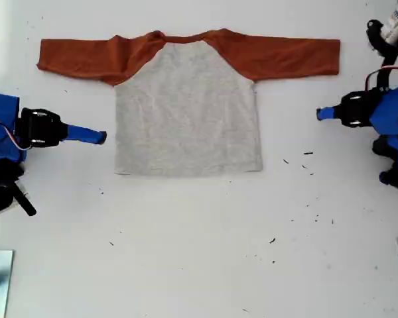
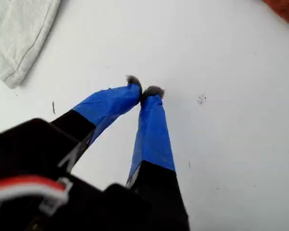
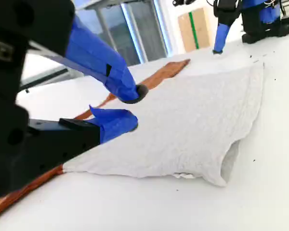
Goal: Fold t shirt
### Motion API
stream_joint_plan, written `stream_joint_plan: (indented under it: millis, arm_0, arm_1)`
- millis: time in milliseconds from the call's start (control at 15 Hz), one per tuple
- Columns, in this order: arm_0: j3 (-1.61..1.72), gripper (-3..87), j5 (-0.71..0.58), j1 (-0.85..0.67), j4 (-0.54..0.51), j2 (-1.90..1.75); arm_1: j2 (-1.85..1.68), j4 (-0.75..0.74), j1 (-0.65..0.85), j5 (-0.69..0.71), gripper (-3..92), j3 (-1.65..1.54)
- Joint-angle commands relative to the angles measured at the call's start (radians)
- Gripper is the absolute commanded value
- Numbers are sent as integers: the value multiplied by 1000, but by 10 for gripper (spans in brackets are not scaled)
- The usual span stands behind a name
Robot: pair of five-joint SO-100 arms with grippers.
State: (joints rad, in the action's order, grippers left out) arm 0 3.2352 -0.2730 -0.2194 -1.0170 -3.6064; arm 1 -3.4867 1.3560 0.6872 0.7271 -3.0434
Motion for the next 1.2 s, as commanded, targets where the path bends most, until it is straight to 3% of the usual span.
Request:
stream_joint_plan:
  millis: [0, 200, 333, 467, 600, 800, 933, 1067, 1133]
  arm_0:
    - [9, 65, 32, 20, -5, 2]
    - [9, 65, 60, 133, -8, 2]
    - [9, 65, 60, 173, -8, 2]
    - [9, 42, 94, 104, -9, 2]
    - [9, -3, 87, 52, -9, 2]
    - [9, -2, 67, 140, 3, 2]
    - [9, -3, 91, 106, -9, 2]
    - [9, -3, 91, 120, -9, 2]
    - [9, 0, 91, 130, -9, 2]
  arm_1:
    - [-14, -8, -38, -55, 38, -60]
    - [-14, -8, -66, -207, 38, -60]
    - [-14, -8, -161, -436, 38, -60]
    - [-15, 34, -152, -348, 39, -21]
    - [-2, 98, -150, -367, 34, 164]
    - [627, 186, 54, -78, 34, 775]
    - [971, 287, 244, 161, 35, 1169]
    - [1223, 385, 383, 383, 285, 1463]
    - [1292, 368, 439, 437, 350, 1514]
